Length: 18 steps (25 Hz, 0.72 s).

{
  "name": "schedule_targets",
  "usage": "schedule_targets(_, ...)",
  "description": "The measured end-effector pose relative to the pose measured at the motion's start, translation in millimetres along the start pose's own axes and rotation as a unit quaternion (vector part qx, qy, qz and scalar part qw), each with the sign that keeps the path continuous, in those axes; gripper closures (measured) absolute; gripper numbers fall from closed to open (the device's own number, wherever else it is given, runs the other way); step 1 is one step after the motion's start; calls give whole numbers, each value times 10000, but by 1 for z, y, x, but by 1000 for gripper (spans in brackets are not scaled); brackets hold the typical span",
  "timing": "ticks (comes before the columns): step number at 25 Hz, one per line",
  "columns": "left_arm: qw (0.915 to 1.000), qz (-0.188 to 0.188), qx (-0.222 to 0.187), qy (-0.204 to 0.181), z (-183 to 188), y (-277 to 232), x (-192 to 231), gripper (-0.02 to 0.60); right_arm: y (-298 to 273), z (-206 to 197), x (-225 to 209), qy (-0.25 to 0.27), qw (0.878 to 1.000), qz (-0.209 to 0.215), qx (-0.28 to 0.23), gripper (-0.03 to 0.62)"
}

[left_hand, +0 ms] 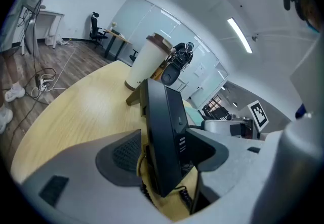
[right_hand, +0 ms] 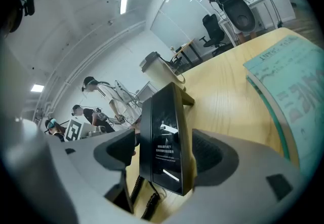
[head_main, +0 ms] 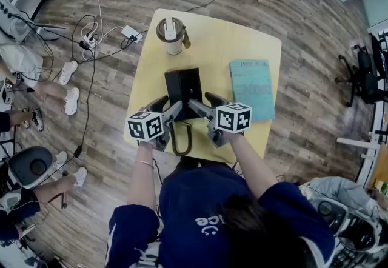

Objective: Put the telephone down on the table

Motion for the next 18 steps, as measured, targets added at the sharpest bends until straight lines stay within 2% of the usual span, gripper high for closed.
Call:
schedule_targets(9,9965,336,-228,-736,3,28,-38,322,31,-1,28,418,9982,25,-424,247)
schedule_targets(14,9964,359,-450,-624,-9,44,-61,322,52,-15,39,615,9966,-27,-549,247)
schedule_targets(18,9948,514,-610,-634,-18,56,-76,322,66,-28,39,678,9956,-143,-628,247)
Point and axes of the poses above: the fingertips, and each gripper's own axes: y backward along the fingers, x to its left, z out of its top, the point moved 8 cm from there along y, backward along the fingers, and after that the axes turned 13 degrees about -y, right-handed, at the moved point
